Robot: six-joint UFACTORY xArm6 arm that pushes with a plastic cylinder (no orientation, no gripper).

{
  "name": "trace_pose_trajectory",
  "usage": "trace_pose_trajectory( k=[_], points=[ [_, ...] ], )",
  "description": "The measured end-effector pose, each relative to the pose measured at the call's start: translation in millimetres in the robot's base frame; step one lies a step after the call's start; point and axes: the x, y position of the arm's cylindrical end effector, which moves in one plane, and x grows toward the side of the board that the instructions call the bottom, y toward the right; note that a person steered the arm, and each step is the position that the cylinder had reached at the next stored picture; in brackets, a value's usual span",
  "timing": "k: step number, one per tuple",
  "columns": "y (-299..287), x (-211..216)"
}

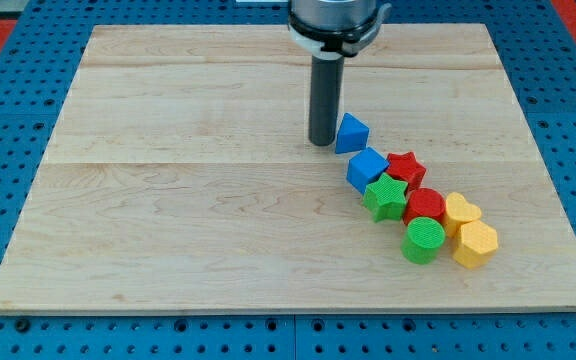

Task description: Move the blue blocks towards right center

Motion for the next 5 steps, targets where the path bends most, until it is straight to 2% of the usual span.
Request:
trace_pose_trajectory(
  k=[1, 2, 5],
  points=[
    [-4, 48],
    [21, 62],
    [73, 62]
  ],
)
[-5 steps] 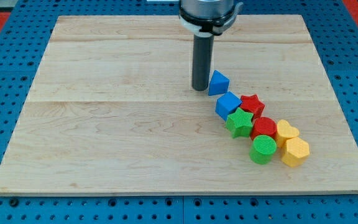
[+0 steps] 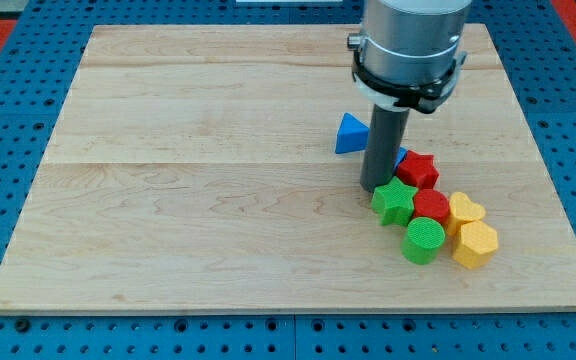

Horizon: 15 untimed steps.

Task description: Move the blue blocks towards right center

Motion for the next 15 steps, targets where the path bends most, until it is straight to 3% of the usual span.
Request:
trace_pose_trajectory(
  k=[4, 6, 7, 8, 9, 10, 12, 13, 15],
  points=[
    [-8, -39],
    [39, -78],
    [35, -48],
    [13, -5],
    [-58, -6],
    [-78, -37],
    [-15, -84],
    [6, -86],
    [7, -109]
  ],
)
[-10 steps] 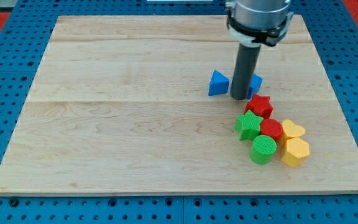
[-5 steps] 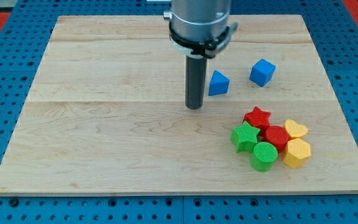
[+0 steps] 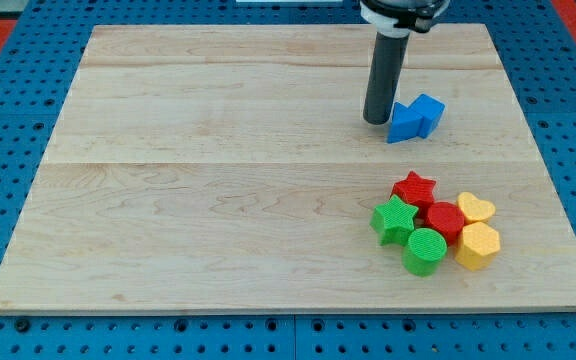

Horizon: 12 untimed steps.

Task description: Move the blue blocks towards right center

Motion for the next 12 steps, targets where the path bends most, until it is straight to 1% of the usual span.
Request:
trace_pose_trajectory(
  k=[1, 2, 3, 4, 5, 6, 8, 9, 12],
  points=[
    [14, -7],
    [53, -10],
    [76, -19],
    [77, -41],
    [96, -47],
    [107, -37],
    [104, -10],
    [104, -3],
    [104, -10]
  ],
)
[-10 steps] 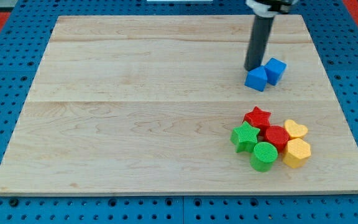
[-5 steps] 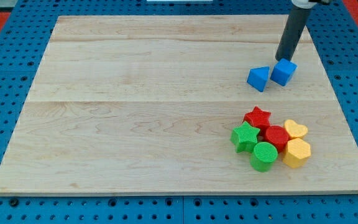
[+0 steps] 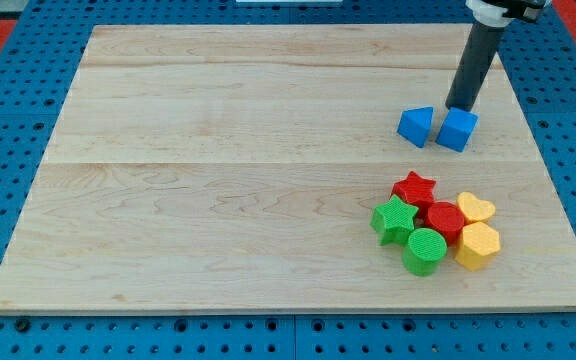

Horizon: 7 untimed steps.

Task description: Move the blue blocks towards right center

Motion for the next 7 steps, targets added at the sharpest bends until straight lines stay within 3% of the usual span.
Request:
trace_pose_trajectory(
  k=[7],
  points=[
    [-4.2, -1.9]
  ],
)
